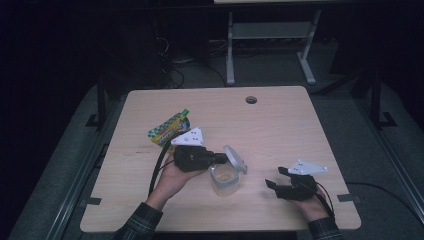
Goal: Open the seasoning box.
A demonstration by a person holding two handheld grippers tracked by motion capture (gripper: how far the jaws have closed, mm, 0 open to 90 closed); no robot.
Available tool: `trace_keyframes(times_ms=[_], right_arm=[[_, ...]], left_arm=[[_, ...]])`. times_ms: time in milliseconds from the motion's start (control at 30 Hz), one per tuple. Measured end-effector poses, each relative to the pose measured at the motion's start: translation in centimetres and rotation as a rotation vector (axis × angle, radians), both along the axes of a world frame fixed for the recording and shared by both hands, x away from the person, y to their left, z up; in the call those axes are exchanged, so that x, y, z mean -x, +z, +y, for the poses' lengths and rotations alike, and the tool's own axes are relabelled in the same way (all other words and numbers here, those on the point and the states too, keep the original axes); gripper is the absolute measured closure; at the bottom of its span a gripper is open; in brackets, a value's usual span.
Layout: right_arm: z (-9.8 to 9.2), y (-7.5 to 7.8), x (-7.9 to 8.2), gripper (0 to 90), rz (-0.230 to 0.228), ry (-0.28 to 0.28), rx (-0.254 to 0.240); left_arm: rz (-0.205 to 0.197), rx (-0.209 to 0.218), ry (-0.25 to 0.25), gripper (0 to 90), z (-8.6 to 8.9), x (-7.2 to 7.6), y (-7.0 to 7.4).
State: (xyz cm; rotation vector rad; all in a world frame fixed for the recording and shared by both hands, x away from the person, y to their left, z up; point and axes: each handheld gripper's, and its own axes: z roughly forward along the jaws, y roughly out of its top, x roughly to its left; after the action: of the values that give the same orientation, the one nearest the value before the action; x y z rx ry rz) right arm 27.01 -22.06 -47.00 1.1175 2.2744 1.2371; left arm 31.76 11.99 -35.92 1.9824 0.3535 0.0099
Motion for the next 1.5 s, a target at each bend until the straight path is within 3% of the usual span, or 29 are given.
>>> trace_keyframes(times_ms=[800, 1200, 1500], right_arm=[[0.0, 0.0, 0.0, 29.9, 0.002, 0.005, -0.001], [0.0, 0.0, 0.0, 29.9, 0.002, 0.006, -0.001], [0.1, 0.0, 0.0, 29.9, 0.003, 0.003, -0.003]], left_arm=[[-0.009, 0.003, -0.014, 90.0, -1.9, -0.9, 0.1], [-0.007, -0.002, -0.014, 90.0, -1.6, -1.0, 0.1], [-0.001, -0.001, 0.007, 90.0, -0.3, -0.8, 0.2]])
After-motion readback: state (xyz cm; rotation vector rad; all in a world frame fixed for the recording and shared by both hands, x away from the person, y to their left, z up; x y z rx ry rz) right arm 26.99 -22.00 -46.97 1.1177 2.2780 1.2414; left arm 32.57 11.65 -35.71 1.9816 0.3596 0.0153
